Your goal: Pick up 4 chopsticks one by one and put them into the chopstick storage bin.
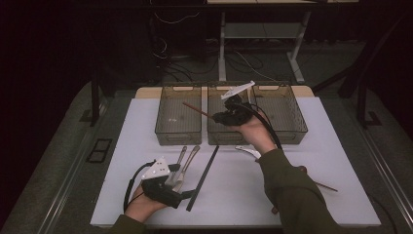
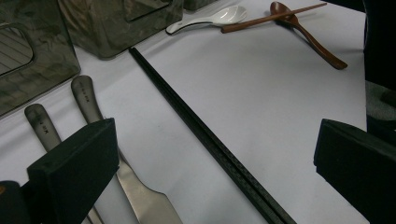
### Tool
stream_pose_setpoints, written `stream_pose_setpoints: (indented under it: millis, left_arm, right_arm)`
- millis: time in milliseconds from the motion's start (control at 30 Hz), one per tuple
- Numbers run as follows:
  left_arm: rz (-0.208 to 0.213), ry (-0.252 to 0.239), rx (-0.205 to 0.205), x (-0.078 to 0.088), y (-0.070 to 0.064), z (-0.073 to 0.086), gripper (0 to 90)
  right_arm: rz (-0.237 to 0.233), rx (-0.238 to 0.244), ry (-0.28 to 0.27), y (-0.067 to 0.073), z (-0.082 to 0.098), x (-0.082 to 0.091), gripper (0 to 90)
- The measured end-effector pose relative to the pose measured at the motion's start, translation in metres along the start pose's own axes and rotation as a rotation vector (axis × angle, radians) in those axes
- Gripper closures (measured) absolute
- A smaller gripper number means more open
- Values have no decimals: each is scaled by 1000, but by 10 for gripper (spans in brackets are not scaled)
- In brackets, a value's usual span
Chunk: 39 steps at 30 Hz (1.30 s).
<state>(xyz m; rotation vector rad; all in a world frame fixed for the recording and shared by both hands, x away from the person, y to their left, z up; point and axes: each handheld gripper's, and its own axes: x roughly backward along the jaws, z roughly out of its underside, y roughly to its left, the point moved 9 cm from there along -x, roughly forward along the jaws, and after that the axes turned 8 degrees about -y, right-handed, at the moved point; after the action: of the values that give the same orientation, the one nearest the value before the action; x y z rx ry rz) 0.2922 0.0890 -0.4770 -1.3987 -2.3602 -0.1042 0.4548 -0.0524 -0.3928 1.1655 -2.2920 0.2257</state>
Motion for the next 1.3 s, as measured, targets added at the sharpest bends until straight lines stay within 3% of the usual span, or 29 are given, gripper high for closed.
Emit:
stream_pose_setpoints:
  millis: [333, 833, 933, 1167, 1233, 1300]
  left_arm:
    - [1, -6, 1, 0, 0, -1, 0]
    - [16, -21, 7, 0, -1, -4, 0]
    - [18, -22, 8, 1, -1, -5, 0]
    - [18, -21, 9, 0, -2, -5, 0]
    - [18, -21, 9, 0, -2, -5, 0]
    - [18, -21, 8, 0, -2, -5, 0]
  right_arm:
    - [21, -28, 35, 1, -17, -46, 838]
    - [98, -56, 117, -4, -35, -107, 838]
    - [111, -65, 137, -4, -33, -115, 838]
    - [89, -83, 134, 1, -30, -126, 830]
    - [91, -73, 109, 2, -33, -126, 721]
    - [90, -71, 90, 2, -37, -124, 685]
